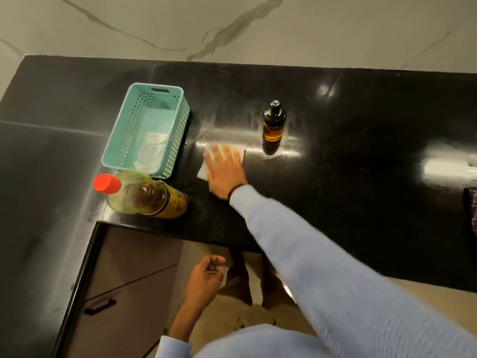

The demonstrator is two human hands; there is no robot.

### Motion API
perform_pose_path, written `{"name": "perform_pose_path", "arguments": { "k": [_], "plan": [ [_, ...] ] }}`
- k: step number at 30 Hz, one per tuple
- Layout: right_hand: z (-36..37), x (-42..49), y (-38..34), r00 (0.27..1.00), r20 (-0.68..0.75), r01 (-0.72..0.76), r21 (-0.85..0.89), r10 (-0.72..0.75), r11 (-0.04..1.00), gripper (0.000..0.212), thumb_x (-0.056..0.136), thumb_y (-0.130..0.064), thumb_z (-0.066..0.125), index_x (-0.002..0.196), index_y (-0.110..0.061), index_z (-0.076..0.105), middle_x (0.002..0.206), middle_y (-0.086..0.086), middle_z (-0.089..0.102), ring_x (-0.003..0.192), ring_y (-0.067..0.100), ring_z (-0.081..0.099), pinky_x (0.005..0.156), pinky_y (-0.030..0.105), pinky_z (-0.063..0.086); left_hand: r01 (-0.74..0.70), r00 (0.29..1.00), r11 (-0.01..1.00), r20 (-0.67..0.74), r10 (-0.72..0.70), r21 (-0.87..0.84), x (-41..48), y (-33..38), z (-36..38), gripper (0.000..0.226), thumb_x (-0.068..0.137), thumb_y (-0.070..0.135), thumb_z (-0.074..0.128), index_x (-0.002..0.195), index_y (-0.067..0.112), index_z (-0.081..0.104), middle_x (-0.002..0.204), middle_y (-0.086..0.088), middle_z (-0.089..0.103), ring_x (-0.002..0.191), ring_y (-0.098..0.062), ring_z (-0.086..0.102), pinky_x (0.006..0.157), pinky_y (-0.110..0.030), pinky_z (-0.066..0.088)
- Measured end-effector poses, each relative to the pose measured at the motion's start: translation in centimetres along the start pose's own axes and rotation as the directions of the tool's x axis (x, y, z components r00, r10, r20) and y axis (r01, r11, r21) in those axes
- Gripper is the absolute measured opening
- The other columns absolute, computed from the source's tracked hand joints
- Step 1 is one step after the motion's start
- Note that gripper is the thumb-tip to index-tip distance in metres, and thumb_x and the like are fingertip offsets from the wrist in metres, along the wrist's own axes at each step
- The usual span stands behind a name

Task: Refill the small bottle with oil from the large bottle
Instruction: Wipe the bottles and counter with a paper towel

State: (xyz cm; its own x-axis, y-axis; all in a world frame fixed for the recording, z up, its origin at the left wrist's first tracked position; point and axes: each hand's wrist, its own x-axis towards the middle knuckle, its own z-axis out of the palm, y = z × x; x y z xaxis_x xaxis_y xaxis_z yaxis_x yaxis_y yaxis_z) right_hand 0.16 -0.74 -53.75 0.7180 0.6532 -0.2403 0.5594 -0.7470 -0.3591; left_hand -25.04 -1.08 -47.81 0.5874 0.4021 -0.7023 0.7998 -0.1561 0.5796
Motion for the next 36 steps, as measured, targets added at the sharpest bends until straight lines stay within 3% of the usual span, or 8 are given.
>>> {"name": "perform_pose_path", "arguments": {
  "k": [2, 9, 13, 17, 24, 30, 33, 36],
  "plan": [
    [1.5, -5.5, 0.5, 0.999, -0.045, 0.019, -0.017, -0.020, 1.000, 0.065, 0.096, -0.035, 0.039, 0.157, -0.028, 0.018, 0.166, 0.003, 0.012, 0.152, 0.032, 0.009, 0.121, 0.054, 0.007, 0.001, 1.000, 1.000, 0.017, -0.001, 0.032, 0.3, 0.0, 0.1, 0.022, 0.095, 0.003, 0.055, 0.104, 0.022, 0.062, 0.094, -0.003, 0.065, 0.072, -0.018, 0.060, 0.055, -0.022, 0.047],
    [-0.2, -9.4, 11.4, 0.899, -0.195, -0.398, 0.007, 0.391, 0.917, 0.062, 0.099, -0.037, 0.035, 0.157, -0.025, 0.015, 0.165, 0.009, 0.013, 0.151, 0.036, 0.012, 0.121, 0.057, 0.016, -0.119, 0.992, 0.993, 0.031, 0.119, 0.016, 0.2, 0.4, -0.8, 0.024, 0.094, 0.004, 0.059, 0.106, 0.024, 0.063, 0.101, 0.002, 0.066, 0.094, -0.015, 0.065, 0.077, -0.025, 0.055],
    [-0.4, -5.5, 7.3, 0.945, -0.180, -0.284, -0.027, 0.275, 0.959, 0.068, 0.093, -0.036, 0.046, 0.155, -0.023, 0.023, 0.162, 0.011, 0.019, 0.147, 0.040, 0.019, 0.118, 0.058, 0.019, -0.146, 0.985, 0.988, 0.097, 0.141, 0.044, -0.2, 0.8, 0.1, 0.026, 0.095, 0.005, 0.059, 0.110, 0.026, 0.062, 0.105, 0.004, 0.065, 0.096, -0.013, 0.064, 0.078, -0.027, 0.056],
    [2.4, -9.9, 3.6, 0.998, -0.056, -0.047, -0.088, 0.042, 0.995, 0.065, 0.097, -0.039, 0.040, 0.157, -0.031, 0.016, 0.166, 0.006, 0.007, 0.152, 0.037, 0.005, 0.120, 0.059, 0.010, -0.192, 0.977, 0.980, 0.104, 0.185, 0.056, -0.4, 1.1, 0.5, 0.026, 0.094, 0.004, 0.059, 0.109, 0.025, 0.063, 0.102, 0.004, 0.066, 0.092, -0.013, 0.066, 0.072, -0.019, 0.055],
    [-0.2, -8.0, 8.8, 0.956, -0.073, -0.287, -0.020, 0.285, 0.958, 0.061, 0.099, -0.041, 0.029, 0.157, -0.036, 0.008, 0.167, 0.006, 0.002, 0.152, 0.037, 0.002, 0.120, 0.059, 0.005, -0.273, 0.962, 0.962, -0.021, 0.273, -0.020, 0.6, 2.7, -1.5, 0.027, 0.095, 0.006, 0.059, 0.114, 0.024, 0.060, 0.104, 0.002, 0.064, 0.091, -0.012, 0.064, 0.070, -0.020, 0.054],
    [0.3, -4.8, 4.1, 0.977, -0.025, -0.210, -0.018, 0.210, 0.978, 0.062, 0.100, -0.038, 0.033, 0.157, -0.033, 0.009, 0.166, 0.008, 0.000, 0.151, 0.040, -0.003, 0.119, 0.063, 0.003, -0.360, 0.926, 0.933, -0.115, 0.361, 0.027, 2.8, 4.3, -2.8, 0.039, 0.092, 0.011, 0.063, 0.127, 0.026, 0.052, 0.112, 0.002, 0.059, 0.095, -0.011, 0.062, 0.080, -0.031, 0.057],
    [2.4, -10.2, 1.6, 0.996, -0.011, -0.087, -0.018, 0.087, 0.996, 0.061, 0.100, -0.040, 0.033, 0.156, -0.038, 0.010, 0.167, 0.005, 0.004, 0.152, 0.036, -0.001, 0.120, 0.061, 0.004, -0.371, 0.912, 0.922, -0.140, 0.385, 0.114, 4.2, 4.2, -3.5, 0.053, 0.090, 0.015, 0.066, 0.137, 0.028, 0.044, 0.126, -0.001, 0.053, 0.111, -0.014, 0.056, 0.091, -0.035, 0.053],
    [2.9, -14.3, 3.8, 0.976, -0.060, -0.213, -0.054, 0.210, 0.976, 0.061, 0.097, -0.041, 0.033, 0.155, -0.042, 0.014, 0.166, 0.003, 0.012, 0.152, 0.034, 0.008, 0.119, 0.059, 0.011, -0.464, 0.854, 0.846, -0.120, 0.506, 0.262, 5.0, 4.3, -4.2, 0.066, 0.091, 0.015, 0.064, 0.150, 0.020, 0.033, 0.143, -0.005, 0.045, 0.132, -0.019, 0.043, 0.109, -0.034, 0.038]
  ]
}}
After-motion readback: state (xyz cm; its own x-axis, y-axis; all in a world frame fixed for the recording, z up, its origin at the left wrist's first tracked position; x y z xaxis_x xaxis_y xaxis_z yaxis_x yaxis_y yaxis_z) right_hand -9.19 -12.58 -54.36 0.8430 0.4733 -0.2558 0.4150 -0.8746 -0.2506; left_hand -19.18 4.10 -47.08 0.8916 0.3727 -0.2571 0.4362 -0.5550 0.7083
